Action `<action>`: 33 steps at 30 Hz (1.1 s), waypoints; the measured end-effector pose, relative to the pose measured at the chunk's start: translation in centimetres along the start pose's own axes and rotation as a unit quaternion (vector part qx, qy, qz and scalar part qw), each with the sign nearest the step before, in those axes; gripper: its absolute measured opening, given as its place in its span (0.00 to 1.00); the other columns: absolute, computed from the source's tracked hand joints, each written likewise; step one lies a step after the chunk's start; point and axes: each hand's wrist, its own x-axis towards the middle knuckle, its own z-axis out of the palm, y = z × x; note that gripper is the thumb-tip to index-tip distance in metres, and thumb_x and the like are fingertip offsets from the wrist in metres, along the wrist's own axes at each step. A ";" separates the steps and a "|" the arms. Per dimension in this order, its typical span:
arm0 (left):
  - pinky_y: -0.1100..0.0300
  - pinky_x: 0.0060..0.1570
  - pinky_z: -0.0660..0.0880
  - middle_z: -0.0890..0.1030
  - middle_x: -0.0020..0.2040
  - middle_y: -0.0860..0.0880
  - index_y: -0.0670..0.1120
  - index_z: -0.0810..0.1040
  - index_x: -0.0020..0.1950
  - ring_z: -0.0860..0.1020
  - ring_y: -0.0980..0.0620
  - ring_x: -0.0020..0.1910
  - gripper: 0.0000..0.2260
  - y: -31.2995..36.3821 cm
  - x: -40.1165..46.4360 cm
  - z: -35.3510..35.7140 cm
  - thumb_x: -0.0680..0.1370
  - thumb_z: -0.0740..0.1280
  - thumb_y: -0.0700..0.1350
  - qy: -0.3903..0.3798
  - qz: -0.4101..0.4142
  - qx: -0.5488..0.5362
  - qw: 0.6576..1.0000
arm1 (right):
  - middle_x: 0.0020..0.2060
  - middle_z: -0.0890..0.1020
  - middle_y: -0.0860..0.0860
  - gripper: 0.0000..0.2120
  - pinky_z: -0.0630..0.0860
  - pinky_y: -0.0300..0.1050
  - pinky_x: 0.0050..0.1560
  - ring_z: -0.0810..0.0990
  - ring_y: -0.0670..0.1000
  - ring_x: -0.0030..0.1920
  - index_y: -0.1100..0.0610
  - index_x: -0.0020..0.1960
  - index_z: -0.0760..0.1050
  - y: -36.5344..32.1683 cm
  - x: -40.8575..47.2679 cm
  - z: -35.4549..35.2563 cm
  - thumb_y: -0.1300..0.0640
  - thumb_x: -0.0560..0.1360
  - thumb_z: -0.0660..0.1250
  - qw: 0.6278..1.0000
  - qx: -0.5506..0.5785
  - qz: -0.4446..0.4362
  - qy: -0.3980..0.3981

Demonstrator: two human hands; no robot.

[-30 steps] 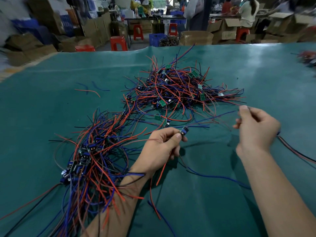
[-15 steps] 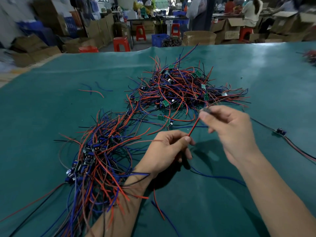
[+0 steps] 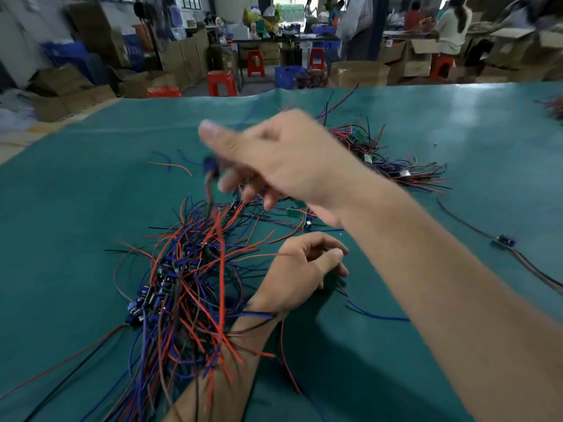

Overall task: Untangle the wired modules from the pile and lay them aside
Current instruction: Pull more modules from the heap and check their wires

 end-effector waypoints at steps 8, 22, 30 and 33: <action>0.66 0.23 0.64 0.79 0.30 0.47 0.43 0.79 0.38 0.68 0.56 0.22 0.11 0.3 0.1 -0.2 0.79 0.65 0.34 0.030 -0.017 -0.018 0.999 | 0.53 0.84 0.55 0.06 0.79 0.48 0.51 0.82 0.59 0.52 0.49 0.46 0.82 11.2 1.8 -1.9 0.49 0.73 0.76 0.903 -0.381 0.198 0.008; 0.65 0.23 0.69 0.82 0.41 0.45 0.39 0.78 0.53 0.77 0.54 0.30 0.04 0.3 0.2 0.2 0.82 0.63 0.36 0.091 -0.022 -0.082 0.992 | 0.35 0.85 0.46 0.13 0.81 0.46 0.38 0.82 0.47 0.33 0.48 0.40 0.83 13.4 -5.1 -7.2 0.61 0.58 0.76 0.947 -0.098 0.111 0.283; 0.65 0.25 0.73 0.80 0.39 0.41 0.36 0.80 0.53 0.76 0.46 0.35 0.10 0.2 0.1 -0.2 0.83 0.62 0.41 0.101 -0.007 -0.107 0.989 | 0.37 0.86 0.51 0.15 0.80 0.38 0.41 0.84 0.47 0.37 0.53 0.43 0.83 13.1 -7.3 -2.0 0.72 0.65 0.72 0.980 0.049 0.031 0.191; 0.66 0.26 0.72 0.81 0.43 0.41 0.39 0.79 0.53 0.77 0.46 0.40 0.06 0.0 0.3 -0.2 0.83 0.63 0.38 0.101 -0.001 -0.110 0.989 | 0.36 0.87 0.50 0.14 0.79 0.37 0.41 0.84 0.46 0.38 0.54 0.41 0.83 13.3 -7.4 -3.2 0.72 0.67 0.75 0.973 0.045 0.050 0.221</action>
